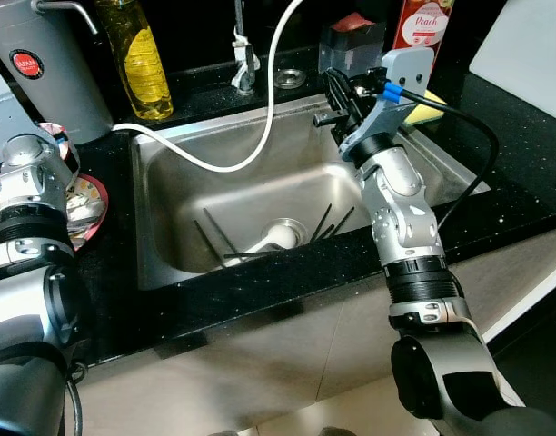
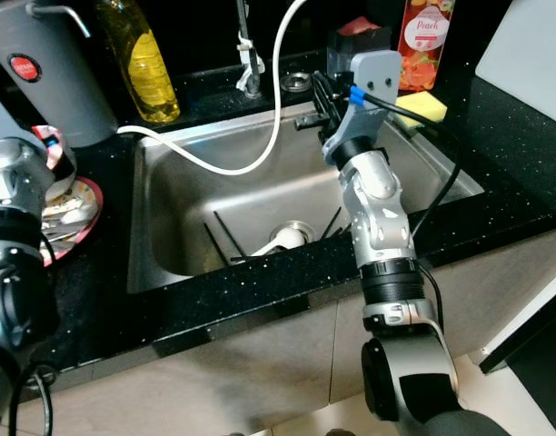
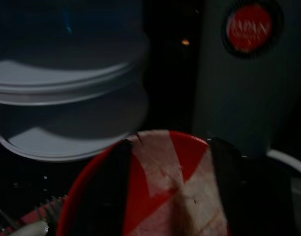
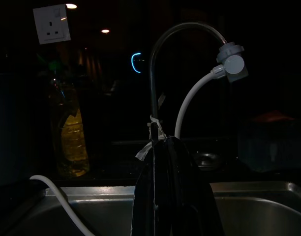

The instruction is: Kitchen organization

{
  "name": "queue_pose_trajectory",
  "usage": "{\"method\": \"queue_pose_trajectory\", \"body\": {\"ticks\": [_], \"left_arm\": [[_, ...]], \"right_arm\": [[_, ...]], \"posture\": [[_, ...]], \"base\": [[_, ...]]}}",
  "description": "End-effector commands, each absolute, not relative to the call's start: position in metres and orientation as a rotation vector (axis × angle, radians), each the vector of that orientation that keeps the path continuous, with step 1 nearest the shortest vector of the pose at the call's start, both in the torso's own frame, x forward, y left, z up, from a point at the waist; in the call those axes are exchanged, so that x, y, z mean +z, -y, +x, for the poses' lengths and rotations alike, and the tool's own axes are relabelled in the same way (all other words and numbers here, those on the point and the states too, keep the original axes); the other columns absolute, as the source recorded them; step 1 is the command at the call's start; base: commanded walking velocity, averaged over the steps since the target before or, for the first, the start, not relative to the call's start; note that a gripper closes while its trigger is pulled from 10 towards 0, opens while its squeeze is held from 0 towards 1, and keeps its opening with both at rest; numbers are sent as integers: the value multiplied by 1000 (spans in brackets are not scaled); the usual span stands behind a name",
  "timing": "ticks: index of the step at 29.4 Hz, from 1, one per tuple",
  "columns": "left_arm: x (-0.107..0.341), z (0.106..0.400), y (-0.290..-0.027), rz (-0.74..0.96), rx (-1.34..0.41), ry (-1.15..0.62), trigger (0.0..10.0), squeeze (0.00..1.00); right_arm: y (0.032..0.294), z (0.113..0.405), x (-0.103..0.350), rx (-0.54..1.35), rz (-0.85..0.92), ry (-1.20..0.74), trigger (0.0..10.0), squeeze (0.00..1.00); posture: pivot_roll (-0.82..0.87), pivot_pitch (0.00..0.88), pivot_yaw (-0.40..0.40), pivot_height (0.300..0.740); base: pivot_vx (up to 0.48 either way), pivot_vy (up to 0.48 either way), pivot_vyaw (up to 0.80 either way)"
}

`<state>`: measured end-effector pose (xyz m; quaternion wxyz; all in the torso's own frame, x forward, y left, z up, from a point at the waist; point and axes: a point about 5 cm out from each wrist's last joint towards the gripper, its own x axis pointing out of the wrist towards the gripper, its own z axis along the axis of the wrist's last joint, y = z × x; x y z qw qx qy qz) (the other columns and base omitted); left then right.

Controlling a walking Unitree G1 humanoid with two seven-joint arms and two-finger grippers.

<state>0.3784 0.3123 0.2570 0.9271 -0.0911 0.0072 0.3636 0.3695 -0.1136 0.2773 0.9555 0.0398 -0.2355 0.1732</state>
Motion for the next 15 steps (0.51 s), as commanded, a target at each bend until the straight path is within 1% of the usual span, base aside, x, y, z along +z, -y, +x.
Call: {"method": "queue_pose_trajectory", "body": {"ticks": [1, 2, 3, 5, 6, 7, 13, 15], "left_arm": [[266, 369, -325, -193, 830, 39, 10000, 1000], [269, 363, -331, -201, 897, 72, 10000, 1000], [269, 363, -331, -201, 897, 72, 10000, 1000], [271, 352, -342, -246, 978, 93, 10000, 1000], [270, 350, -345, -273, 986, 85, 10000, 1000], [264, 345, -349, -316, 992, 49, 10000, 0], [250, 337, -351, -314, 1038, -28, 10000, 0], [232, 339, -348, -351, 1000, -105, 10000, 0]], "right_arm": [[111, 369, 282, 365, 77, 488, 10000, 0], [112, 369, 282, 365, 76, 486, 10000, 0], [112, 369, 282, 365, 76, 486, 10000, 0], [112, 369, 281, 366, 75, 484, 10000, 0], [112, 369, 281, 367, 75, 484, 10000, 0], [112, 369, 281, 371, 75, 483, 10000, 0], [111, 369, 281, 372, 76, 480, 10000, 0], [109, 370, 280, 377, 81, 476, 10000, 0]], "posture": [[-16, 0, 107, 740], [-16, 0, 107, 740], [-16, 0, 107, 740], [-11, 0, 99, 740], [-11, 0, 99, 740], [-4, 0, 99, 740], [3, 0, 96, 740], [11, 0, 90, 740]], "base": [[0, 0, 0], [0, 0, 0], [0, 0, 0], [0, 0, 0], [0, 0, 0], [0, 0, 0], [0, 0, 0], [0, 0, 0]]}}
